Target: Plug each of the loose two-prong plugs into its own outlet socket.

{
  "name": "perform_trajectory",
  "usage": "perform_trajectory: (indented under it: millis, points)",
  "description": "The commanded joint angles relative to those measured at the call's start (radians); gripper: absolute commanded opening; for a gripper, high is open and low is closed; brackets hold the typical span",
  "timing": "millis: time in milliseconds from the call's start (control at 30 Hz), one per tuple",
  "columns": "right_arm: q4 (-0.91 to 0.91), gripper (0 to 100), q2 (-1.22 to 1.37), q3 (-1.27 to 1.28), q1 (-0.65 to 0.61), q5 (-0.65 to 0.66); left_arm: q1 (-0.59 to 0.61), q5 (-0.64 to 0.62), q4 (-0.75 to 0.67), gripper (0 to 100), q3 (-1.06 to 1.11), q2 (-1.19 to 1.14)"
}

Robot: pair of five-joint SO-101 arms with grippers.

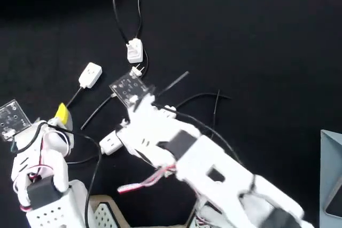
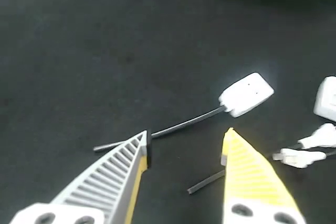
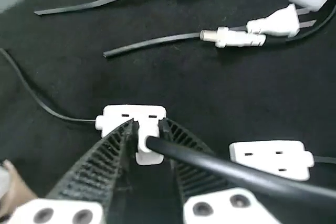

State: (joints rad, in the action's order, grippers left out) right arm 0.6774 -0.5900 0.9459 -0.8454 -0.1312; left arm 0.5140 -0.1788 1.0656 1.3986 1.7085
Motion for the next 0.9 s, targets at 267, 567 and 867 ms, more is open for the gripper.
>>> perform_trajectory:
  millis: [267,567,867]
  points:
    - [-0.284,1.1,0.28,-0.025,-0.009,-0.023,0.035,0.009,-0.091,24,0.07,0.005]
    - [-0.255,1.1,0.309,-0.03,-0.008,-0.023,0.035,0.009,-0.089,24,0.071,0.005]
    - [-0.195,1.1,0.268,-0.025,-0.009,-0.025,0.035,0.009,-0.089,24,0.073,0.005]
